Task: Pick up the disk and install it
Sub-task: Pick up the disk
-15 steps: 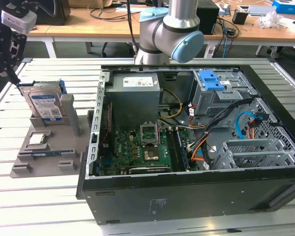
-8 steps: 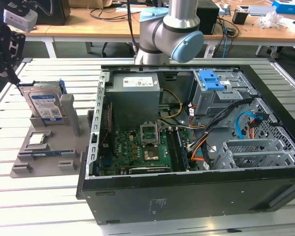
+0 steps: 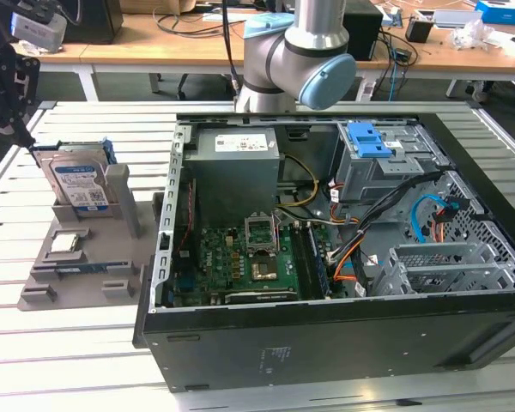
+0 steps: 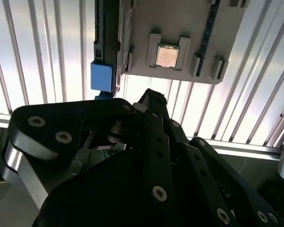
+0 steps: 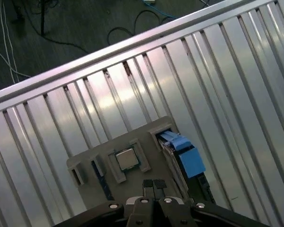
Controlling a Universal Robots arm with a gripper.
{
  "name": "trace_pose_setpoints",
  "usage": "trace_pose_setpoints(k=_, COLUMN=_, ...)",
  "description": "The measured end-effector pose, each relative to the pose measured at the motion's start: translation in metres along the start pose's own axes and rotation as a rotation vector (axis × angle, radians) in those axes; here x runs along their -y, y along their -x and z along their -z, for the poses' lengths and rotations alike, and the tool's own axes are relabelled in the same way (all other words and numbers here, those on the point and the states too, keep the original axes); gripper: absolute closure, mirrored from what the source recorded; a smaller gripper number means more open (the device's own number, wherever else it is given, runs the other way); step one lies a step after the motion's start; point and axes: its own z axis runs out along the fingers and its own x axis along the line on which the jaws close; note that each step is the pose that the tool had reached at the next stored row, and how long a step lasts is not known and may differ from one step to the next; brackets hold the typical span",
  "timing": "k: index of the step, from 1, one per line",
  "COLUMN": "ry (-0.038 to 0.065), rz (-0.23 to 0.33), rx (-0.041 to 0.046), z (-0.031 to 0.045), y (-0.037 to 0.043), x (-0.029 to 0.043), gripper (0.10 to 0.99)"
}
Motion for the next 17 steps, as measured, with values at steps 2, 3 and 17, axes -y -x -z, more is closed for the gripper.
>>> trace_pose_setpoints(k=2, ry=0.0, rz=0.032, rx=-0.0022, z=0.0, y=0.0001, x=0.0, gripper=0.98)
trace_pose_setpoints(k=3, ry=0.0, rz=0.058, rx=-0.0032, z=0.0, y=0.0001, x=0.0, gripper=0.98)
trace_pose_setpoints(k=17, ry=0.003, rz=0.31, rx=-0.0096, z=-0.0001, y=0.0003, x=-0.0001, gripper=0.98)
